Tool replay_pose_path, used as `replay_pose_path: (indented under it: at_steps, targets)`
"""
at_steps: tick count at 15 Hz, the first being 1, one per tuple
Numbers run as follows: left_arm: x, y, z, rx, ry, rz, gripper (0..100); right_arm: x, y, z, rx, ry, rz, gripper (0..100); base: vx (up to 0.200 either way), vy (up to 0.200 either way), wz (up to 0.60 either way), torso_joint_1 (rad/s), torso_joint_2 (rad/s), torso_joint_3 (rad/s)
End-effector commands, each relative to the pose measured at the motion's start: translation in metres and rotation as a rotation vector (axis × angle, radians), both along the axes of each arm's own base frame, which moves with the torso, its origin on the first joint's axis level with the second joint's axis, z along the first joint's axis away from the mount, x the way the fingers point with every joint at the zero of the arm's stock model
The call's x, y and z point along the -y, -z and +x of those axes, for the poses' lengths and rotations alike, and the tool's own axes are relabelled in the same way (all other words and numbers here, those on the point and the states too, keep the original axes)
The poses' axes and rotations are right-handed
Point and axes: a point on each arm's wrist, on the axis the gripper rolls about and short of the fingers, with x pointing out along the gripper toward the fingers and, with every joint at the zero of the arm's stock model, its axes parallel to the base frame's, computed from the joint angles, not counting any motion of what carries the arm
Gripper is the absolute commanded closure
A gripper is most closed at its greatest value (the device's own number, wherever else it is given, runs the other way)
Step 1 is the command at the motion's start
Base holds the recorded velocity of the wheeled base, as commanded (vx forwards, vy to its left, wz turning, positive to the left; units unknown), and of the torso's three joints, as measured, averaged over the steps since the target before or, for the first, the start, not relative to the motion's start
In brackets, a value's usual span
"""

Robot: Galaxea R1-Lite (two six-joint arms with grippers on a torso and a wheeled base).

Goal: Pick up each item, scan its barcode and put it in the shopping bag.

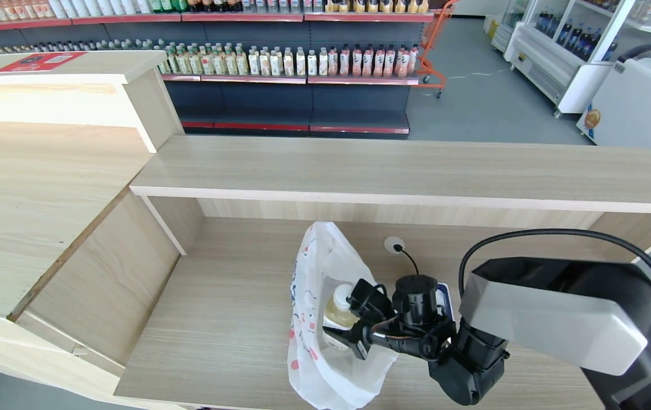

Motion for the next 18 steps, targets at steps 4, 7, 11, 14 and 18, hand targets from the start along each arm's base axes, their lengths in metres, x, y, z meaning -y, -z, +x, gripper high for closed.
replay_pose_path:
  at_steps: [4,7,11,14,18]
  targets:
    - [0.0,0.0,0.0,0.001,0.0,0.0,0,-0.011,0.027,0.014,0.036,-0.01,-0.011,100,0.0,0.0,0.0,0.0,0.0,0.0]
    - [0.0,0.0,0.0,0.001,0.0,0.0,0,-0.009,0.029,0.014,0.052,-0.011,-0.017,0,0.0,0.0,0.0,0.0,0.0,0.0]
    - [0.0,0.0,0.0,-0.001,0.0,0.0,0,-0.007,0.013,0.012,0.003,0.013,0.035,0,0.0,0.0,0.0,0.0,0.0,0.0]
    - [0.0,0.0,0.0,0.001,0.0,0.0,0,0.002,-0.024,-0.002,-0.156,0.066,0.165,0,0.0,0.0,0.0,0.0,0.0,0.0]
    - [0.0,0.0,0.0,0.001,0.0,0.0,0,0.026,-0.053,-0.016,-0.296,0.141,0.188,0,0.0,0.0,0.0,0.0,0.0,0.0]
